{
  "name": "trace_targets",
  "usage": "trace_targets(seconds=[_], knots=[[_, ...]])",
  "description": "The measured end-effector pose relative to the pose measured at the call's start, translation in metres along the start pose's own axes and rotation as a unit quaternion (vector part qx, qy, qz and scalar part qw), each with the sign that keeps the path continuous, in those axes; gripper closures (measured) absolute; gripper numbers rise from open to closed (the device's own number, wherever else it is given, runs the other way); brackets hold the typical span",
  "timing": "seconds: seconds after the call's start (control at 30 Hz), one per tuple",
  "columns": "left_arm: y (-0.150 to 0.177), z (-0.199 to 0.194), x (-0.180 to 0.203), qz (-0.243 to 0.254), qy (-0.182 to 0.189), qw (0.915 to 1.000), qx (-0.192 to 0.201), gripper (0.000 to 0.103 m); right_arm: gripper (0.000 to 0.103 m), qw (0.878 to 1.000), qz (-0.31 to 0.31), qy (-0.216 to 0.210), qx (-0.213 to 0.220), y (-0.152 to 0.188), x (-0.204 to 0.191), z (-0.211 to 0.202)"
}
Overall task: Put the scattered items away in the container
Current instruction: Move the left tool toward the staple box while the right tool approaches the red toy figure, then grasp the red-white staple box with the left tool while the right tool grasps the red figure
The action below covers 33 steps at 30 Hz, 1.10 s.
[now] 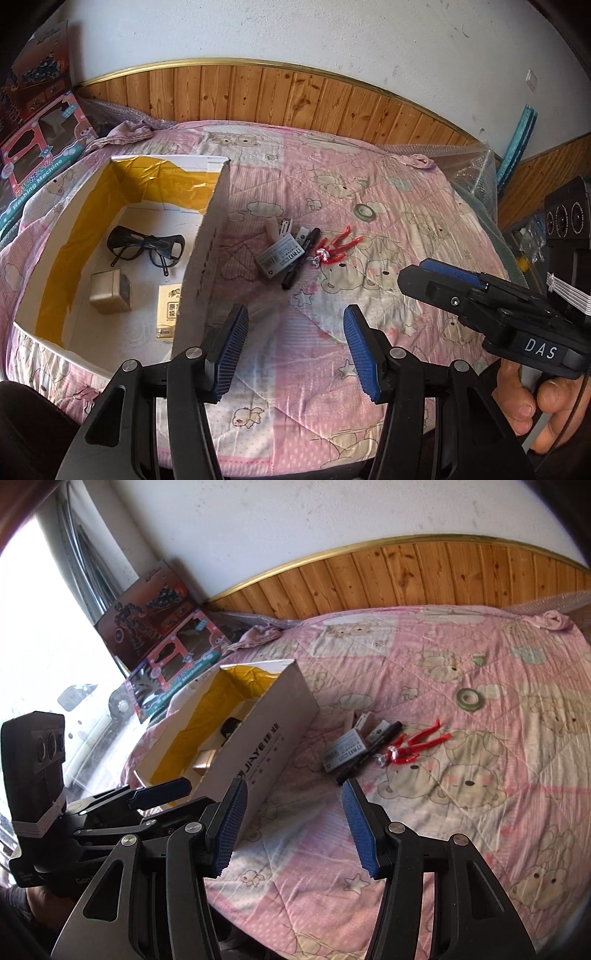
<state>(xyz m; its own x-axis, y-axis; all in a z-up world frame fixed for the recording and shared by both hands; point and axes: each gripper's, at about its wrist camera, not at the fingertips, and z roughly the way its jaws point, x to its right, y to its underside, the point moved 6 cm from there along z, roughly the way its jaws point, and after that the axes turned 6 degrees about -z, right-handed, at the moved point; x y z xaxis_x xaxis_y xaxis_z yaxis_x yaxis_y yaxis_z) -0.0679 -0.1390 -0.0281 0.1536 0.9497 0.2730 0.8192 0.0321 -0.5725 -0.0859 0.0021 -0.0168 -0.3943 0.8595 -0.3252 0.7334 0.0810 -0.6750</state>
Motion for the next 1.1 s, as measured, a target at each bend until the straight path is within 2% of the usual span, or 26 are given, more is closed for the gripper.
trace_targets(seconds=[0.2,0.4,0.6,0.8,1.0,1.1], knots=[[-0.005,0.035,0.017,0.010,0.005,0.9998,-0.019,0.048,0.047,0.999,0.040,0.029,-0.021,0.010,0.041,0.013],[-0.019,0.081,0.018,0.009,0.002,0.9992,-0.040,0.048,0.051,0.996,0.080,0.032,-0.034,0.004,0.074,0.036],[-0.028,0.128,0.006,-0.008,-0.009,0.9978,-0.065,0.048,0.051,0.990,0.123,0.032,-0.055,-0.005,0.101,0.076],[-0.031,0.168,-0.010,-0.033,-0.017,0.9955,-0.087,0.048,0.050,0.979,0.179,0.038,-0.090,-0.005,0.133,0.125],[-0.031,0.201,-0.021,-0.054,-0.021,0.9930,-0.103,0.048,0.050,0.974,0.180,0.071,-0.115,-0.010,0.154,0.163],[-0.034,0.212,-0.026,-0.060,-0.029,0.9930,-0.097,0.046,0.050,0.971,0.185,0.087,-0.126,-0.009,0.164,0.180]])
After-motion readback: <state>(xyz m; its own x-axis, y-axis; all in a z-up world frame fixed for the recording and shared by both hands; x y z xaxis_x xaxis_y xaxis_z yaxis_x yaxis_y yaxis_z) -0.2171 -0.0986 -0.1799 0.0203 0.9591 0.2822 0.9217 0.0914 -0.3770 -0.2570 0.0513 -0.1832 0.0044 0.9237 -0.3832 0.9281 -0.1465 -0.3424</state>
